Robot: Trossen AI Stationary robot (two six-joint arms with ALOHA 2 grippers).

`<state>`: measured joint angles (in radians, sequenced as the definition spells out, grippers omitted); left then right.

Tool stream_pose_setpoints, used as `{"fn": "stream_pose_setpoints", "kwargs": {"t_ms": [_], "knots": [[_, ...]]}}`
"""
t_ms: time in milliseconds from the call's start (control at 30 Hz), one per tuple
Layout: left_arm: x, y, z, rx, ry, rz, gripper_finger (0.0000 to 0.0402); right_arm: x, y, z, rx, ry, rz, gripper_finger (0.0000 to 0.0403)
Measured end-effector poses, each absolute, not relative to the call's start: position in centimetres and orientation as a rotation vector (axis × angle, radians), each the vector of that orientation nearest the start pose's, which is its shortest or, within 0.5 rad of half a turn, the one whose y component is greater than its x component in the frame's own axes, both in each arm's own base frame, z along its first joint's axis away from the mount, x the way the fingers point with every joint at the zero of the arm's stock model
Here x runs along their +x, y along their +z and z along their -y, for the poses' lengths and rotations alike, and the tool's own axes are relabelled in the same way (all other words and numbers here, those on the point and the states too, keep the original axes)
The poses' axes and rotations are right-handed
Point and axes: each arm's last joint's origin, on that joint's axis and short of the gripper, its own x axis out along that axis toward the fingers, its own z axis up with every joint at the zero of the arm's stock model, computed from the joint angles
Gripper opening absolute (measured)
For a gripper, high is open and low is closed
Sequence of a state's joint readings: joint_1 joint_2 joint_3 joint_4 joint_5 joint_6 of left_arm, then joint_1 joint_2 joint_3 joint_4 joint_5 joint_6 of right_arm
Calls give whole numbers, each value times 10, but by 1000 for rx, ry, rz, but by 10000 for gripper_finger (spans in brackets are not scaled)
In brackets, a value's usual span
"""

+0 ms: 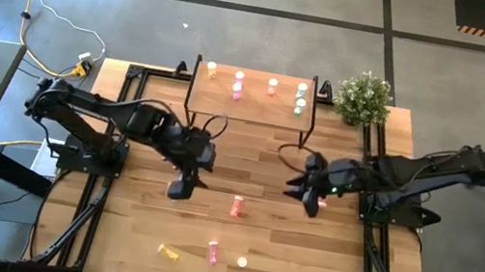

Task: Pick and place medicine bottles onto shelf by color
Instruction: Put the right yellow pill bottle on the shelf aligned with other yellow pill bottles

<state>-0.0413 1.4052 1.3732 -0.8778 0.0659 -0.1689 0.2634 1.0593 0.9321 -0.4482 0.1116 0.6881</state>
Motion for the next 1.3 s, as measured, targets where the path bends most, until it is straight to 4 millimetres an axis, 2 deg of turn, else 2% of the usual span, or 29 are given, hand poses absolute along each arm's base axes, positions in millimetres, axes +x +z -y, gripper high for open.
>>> {"fn": "stream_pose_setpoints", "kwargs": {"t_ms": [100,400,700,900,1100,1300], "knots": [[280,334,27,-175,-39,-938,220,222,304,-68,557,-13,-607,167],[276,334,60,-151,-75,-930,220,230,278,-112,542,67,-757,167],[277,330,73,-239,-53,-952,220,238,248,-147,481,127,-861,168],[282,328,77,-282,-42,-940,220,243,228,-168,411,194,-906,190],[288,331,82,-307,-53,-878,220,248,207,-191,242,283,-882,215],[292,337,89,-315,-85,-795,220,257,183,-209,87,291,-812,216]]}}
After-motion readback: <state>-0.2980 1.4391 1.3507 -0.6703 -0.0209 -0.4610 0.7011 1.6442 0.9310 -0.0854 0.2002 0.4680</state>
